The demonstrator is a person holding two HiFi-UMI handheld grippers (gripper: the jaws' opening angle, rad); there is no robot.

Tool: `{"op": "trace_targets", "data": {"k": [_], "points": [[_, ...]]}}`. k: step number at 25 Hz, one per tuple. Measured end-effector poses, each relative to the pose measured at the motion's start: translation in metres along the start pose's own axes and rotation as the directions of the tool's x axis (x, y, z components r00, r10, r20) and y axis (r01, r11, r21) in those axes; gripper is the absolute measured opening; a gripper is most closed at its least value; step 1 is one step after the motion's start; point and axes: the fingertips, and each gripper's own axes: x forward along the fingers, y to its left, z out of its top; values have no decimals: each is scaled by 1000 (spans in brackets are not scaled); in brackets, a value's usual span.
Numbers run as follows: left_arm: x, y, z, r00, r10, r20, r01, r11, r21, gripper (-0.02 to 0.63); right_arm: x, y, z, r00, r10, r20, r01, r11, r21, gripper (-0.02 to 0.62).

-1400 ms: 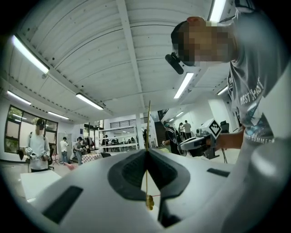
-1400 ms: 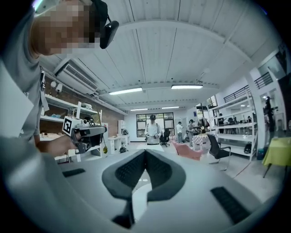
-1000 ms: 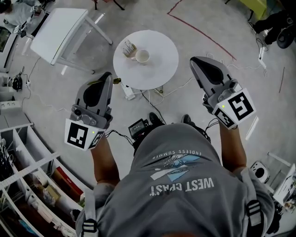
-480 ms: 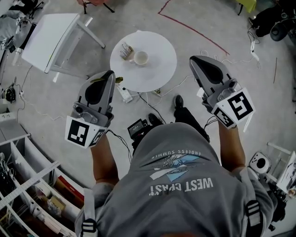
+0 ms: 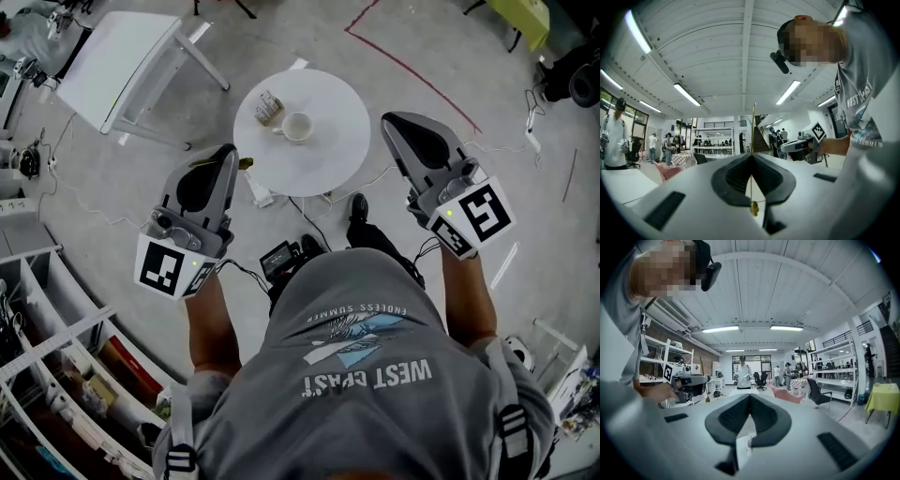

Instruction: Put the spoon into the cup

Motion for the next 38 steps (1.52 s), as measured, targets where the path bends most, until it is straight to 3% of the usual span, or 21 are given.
{"op": "trace_targets", "data": {"k": [11,19,38], "points": [[62,7,-11,987,143,-67,-144,990,-5,0,30,-70,-2,987,161,2,-161,987,26,2],[83,15,-47,971,210,-117,-215,976,-34,0,60,-83,-33,965,261,-28,-259,964,57,2],[111,51,-129,977,117,-181,-146,977,-158,0,78,-97,-74,980,142,-137,-125,984,123,2]]}}
